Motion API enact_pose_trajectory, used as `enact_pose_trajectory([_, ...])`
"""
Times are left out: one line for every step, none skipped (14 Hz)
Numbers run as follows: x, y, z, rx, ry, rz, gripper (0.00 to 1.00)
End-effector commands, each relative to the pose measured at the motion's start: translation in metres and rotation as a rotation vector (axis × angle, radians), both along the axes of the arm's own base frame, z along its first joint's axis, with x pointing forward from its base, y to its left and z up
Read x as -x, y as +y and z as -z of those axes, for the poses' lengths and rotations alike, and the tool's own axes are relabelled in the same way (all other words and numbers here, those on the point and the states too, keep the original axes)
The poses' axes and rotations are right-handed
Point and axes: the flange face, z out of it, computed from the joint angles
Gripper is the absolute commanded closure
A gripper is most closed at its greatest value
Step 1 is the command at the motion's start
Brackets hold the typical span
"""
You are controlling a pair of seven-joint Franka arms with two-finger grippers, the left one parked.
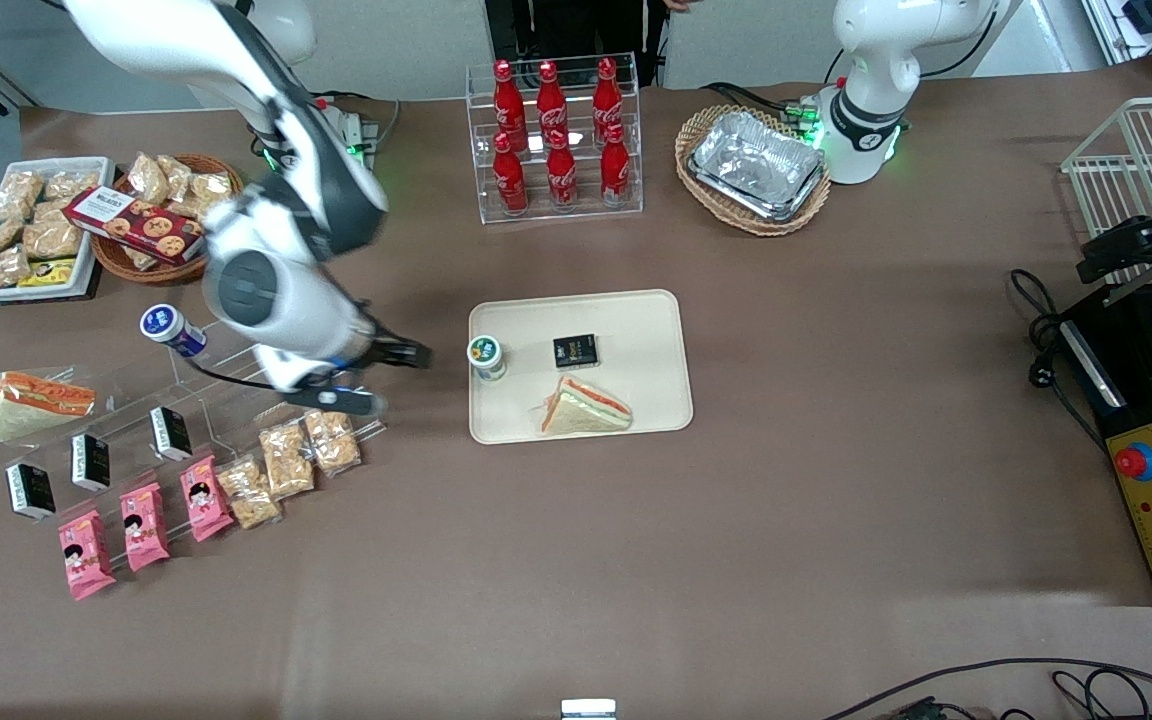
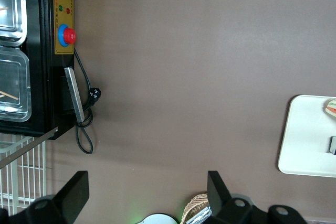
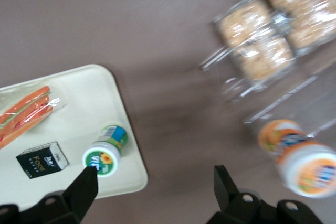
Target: Place green gum on tray
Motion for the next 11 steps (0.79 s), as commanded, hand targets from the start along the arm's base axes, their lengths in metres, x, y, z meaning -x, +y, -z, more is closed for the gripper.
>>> enact_pose_trajectory([0.007,-0.061,-0.068,-0.009,-0.026,-0.032,0.02])
enact_pose_trajectory([0.009,-0.084,-0.083,-0.007,-0.025,-0.031,0.02])
enact_pose_trajectory([0.008,-0.103,-0.101,-0.009,-0.036,-0.036,0.01])
enact_pose_trajectory([0.003,-0.123,-0.120,-0.016,-0.045,-0.040,0.01])
enact_pose_trajectory([-0.001,-0.140,-0.141,-0.024,-0.047,-0.056,0.01])
enact_pose_trajectory([-0.005,-0.154,-0.156,-0.031,-0.047,-0.073,0.01])
enact_pose_trajectory([-0.008,-0.165,-0.168,-0.032,-0.052,-0.075,0.01])
enact_pose_trajectory([-0.009,-0.173,-0.179,-0.027,-0.064,-0.065,0.01])
enact_pose_trajectory([-0.011,-0.184,-0.190,-0.025,-0.072,-0.053,0.01])
enact_pose_trajectory([-0.013,-0.196,-0.203,-0.020,-0.085,-0.039,0.01])
enact_pose_trajectory([-0.015,-0.210,-0.213,-0.001,-0.093,-0.025,0.01])
